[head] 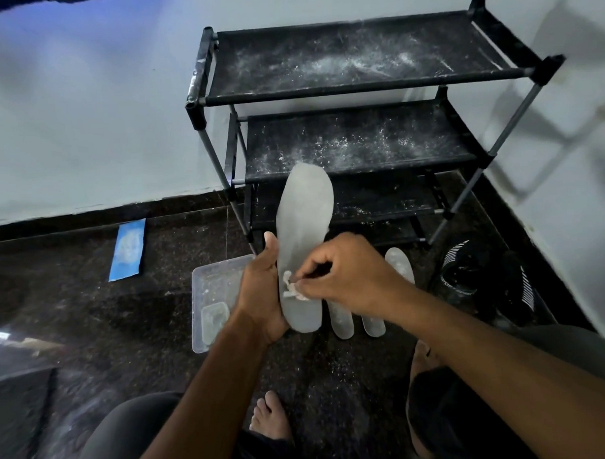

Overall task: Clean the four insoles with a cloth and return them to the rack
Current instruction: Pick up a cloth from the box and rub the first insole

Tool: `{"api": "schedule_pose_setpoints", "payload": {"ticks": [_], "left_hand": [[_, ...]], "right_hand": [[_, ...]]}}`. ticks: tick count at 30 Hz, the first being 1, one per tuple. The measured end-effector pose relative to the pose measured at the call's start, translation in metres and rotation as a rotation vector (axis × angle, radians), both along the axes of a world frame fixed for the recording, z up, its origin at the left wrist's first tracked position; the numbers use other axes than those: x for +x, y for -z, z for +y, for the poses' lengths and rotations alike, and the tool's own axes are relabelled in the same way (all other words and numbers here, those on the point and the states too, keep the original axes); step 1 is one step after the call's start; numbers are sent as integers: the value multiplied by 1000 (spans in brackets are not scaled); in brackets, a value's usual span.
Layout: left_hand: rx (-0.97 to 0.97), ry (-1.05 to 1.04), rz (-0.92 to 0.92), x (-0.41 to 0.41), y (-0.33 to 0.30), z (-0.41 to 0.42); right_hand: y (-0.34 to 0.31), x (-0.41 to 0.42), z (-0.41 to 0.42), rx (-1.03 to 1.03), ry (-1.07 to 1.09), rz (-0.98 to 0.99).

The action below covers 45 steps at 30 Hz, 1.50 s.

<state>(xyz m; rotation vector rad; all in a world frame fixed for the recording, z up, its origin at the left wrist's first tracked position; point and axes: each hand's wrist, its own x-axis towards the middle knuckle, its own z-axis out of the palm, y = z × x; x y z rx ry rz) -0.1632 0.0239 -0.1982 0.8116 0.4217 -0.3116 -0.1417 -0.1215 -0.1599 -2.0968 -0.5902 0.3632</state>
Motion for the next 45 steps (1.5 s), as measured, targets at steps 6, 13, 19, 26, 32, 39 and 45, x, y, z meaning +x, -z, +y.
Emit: {"api": "schedule_pose_setpoints", "payload": {"ticks": [6,13,19,26,32,39,45], "left_hand": [[8,18,6,-3,-3,-5],[-26,96,-36,-5,-5,-11],[-32,71,-4,-4,-2,-10],[58,155,26,-9,0,-14],[-63,79,37,-6,-3,-11],[33,111,28,-7,-1,-17],[10,71,39,-5,3,-10]], "right_hand": [[-3,22,-12,5,258,-213],[7,23,-15,-289,118,-412],[6,10,-2,-89,-38,-253],[12,28,-11,-110,335,-371],[7,10,-2,-45,-41,-187],[13,18,-5,-162,198,-411],[-1,7,-5,-100,-77,-73]]}}
